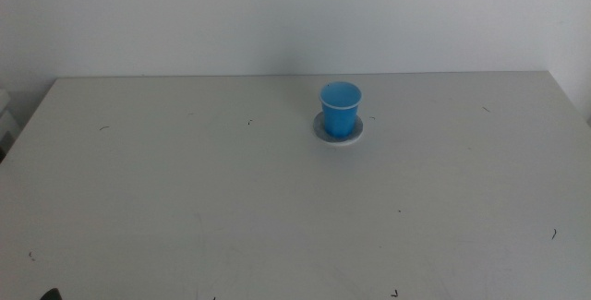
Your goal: Place an empty cup on a cup mat.
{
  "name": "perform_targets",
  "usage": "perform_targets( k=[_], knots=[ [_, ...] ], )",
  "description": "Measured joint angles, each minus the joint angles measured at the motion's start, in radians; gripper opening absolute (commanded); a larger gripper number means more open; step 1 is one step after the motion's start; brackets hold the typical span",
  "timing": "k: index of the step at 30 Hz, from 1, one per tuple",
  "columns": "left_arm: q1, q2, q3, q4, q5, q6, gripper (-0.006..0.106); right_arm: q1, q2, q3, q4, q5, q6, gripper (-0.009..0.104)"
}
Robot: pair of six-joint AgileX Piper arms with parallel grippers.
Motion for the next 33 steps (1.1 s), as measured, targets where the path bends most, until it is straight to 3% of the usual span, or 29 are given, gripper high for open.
perform_targets(
  k=[6, 12, 16, 21, 33],
  knots=[
    [0.000, 0.000, 0.000, 0.000, 0.000, 0.000, 0.105, 0.000, -0.206, 0.225, -0.017, -0.214, 0.002, 0.075],
    [0.000, 0.000, 0.000, 0.000, 0.000, 0.000, 0.105, 0.000, -0.353, 0.365, -0.013, -0.313, 0.005, 0.079],
    [0.000, 0.000, 0.000, 0.000, 0.000, 0.000, 0.105, 0.000, -0.420, 0.424, -0.023, -0.342, 0.006, 0.079],
    [0.000, 0.000, 0.000, 0.000, 0.000, 0.000, 0.105, 0.000, -0.431, 0.501, -0.082, -0.353, 0.006, 0.079],
    [0.000, 0.000, 0.000, 0.000, 0.000, 0.000, 0.105, 0.000, -0.431, 0.634, -0.058, -0.434, 0.006, 0.079]
  ],
)
